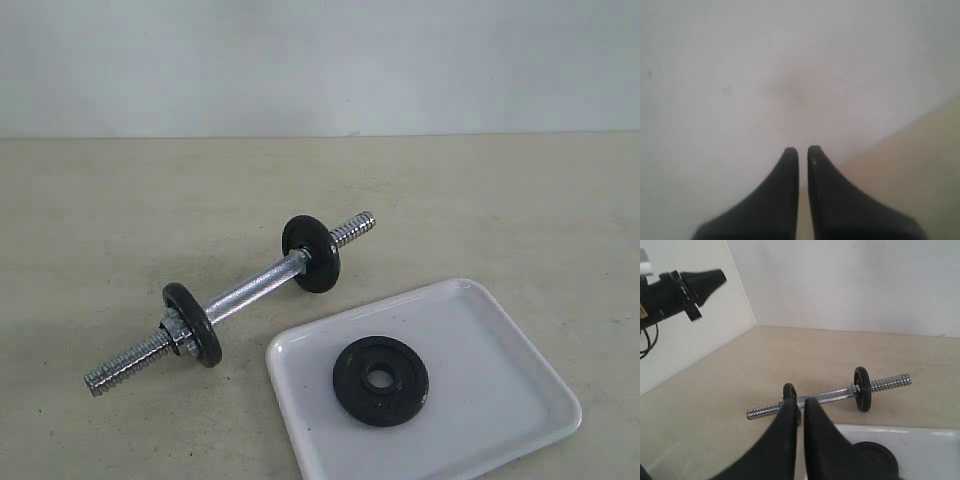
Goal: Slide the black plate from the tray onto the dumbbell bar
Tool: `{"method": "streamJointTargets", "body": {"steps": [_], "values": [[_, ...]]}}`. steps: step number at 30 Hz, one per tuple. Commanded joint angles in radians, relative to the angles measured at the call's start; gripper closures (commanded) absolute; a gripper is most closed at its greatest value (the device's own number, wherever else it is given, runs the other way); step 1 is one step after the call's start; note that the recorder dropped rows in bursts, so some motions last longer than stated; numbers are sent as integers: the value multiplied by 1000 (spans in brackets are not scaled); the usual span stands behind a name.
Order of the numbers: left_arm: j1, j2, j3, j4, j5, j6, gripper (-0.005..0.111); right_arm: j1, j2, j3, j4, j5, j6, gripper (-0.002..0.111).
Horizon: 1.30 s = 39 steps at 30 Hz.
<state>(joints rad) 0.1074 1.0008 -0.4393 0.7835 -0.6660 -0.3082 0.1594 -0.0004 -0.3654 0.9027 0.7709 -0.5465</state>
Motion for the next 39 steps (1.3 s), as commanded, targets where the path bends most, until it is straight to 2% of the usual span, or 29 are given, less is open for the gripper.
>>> {"method": "streamJointTargets", "body": {"steps": [1, 3, 5, 8, 10, 11, 15, 21, 26, 34, 36, 39], "values": [[0, 25, -4, -181, 572, 10, 102, 3, 0, 5, -2, -21, -14, 106], [0, 42, -4, -216, 598, 4, 102, 3, 0, 5, -2, -23, -14, 106], [-31, 49, -4, -220, 583, -13, 102, 1, 0, 5, -2, -17, -14, 106], [-123, 49, -25, -220, 666, -13, 102, 1, 0, 5, -2, -13, -14, 106], [-204, 65, -62, -251, 794, -13, 102, 1, 0, 5, -1, -17, -14, 106], [-253, 87, -95, -321, 872, -11, 102, 1, 0, 5, 1, -18, -14, 106], [-364, 157, -169, -454, 983, -1, 102, 1, 0, 5, 1, -18, -14, 106], [-476, 259, -249, -650, 1001, 109, 102, 1, 0, 5, 1, -18, -14, 106], [-563, 370, -301, -653, 1004, 195, 102, 1, 0, 5, 1, -18, -14, 106], [-644, 529, -363, -653, 884, 275, 102, 1, 0, 5, 1, -7, -31, 106], [-656, 566, -382, -653, 844, 289, 99, 1, 0, 7, 1, -5, -33, 106], [-671, 617, -414, -669, 821, 287, 87, 1, 0, 41, 0, -5, -39, 106]]}}
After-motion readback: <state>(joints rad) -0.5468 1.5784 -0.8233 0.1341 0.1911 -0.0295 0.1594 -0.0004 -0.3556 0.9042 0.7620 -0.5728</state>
